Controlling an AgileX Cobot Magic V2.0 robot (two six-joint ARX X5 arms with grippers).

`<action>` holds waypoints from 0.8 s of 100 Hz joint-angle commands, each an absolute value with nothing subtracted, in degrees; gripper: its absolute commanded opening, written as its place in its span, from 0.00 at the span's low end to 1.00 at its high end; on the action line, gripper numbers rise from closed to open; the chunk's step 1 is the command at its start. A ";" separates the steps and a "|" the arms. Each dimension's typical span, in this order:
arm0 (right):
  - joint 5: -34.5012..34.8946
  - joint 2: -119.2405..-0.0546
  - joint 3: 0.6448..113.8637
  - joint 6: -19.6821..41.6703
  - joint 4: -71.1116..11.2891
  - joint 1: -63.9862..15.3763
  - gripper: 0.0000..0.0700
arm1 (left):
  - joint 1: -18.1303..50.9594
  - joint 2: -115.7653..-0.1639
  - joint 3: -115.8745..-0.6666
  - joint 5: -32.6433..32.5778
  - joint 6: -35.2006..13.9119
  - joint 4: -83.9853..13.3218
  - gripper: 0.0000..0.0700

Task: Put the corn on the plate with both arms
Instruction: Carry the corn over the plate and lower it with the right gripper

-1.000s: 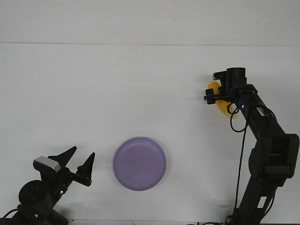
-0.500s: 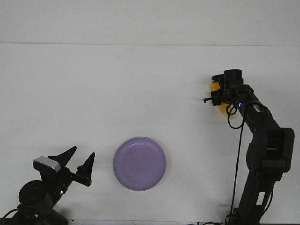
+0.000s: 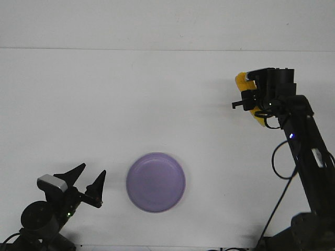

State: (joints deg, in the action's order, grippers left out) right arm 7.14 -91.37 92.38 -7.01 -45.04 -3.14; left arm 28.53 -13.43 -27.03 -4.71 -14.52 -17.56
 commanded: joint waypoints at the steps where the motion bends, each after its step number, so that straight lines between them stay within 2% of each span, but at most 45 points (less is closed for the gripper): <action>1: 8.12 -87.46 93.60 -5.76 -46.41 -5.69 0.11 | 28.84 -13.58 -27.68 -4.97 -14.46 -17.04 0.71; 18: 10.41 -76.53 91.37 -3.42 -48.95 -15.90 0.11 | 28.84 -13.58 -27.68 -4.97 -14.44 -16.97 0.71; 36: 9.89 -70.67 82.17 2.63 -47.40 -31.64 0.11 | 28.84 -13.58 -27.68 -4.97 -14.41 -16.95 0.71; 49: 7.14 -70.15 72.44 6.92 -42.15 -42.30 0.11 | 28.84 -13.58 -27.68 -4.97 -14.41 -16.97 0.71; 60: 4.47 -71.61 64.05 10.02 -34.35 -49.63 0.11 | 28.84 -13.61 -27.68 -4.97 -14.39 -16.97 0.71; 80: -0.47 -78.17 55.24 12.47 -21.23 -56.31 0.11 | 28.84 -13.58 -27.68 -4.97 -14.39 -16.93 0.71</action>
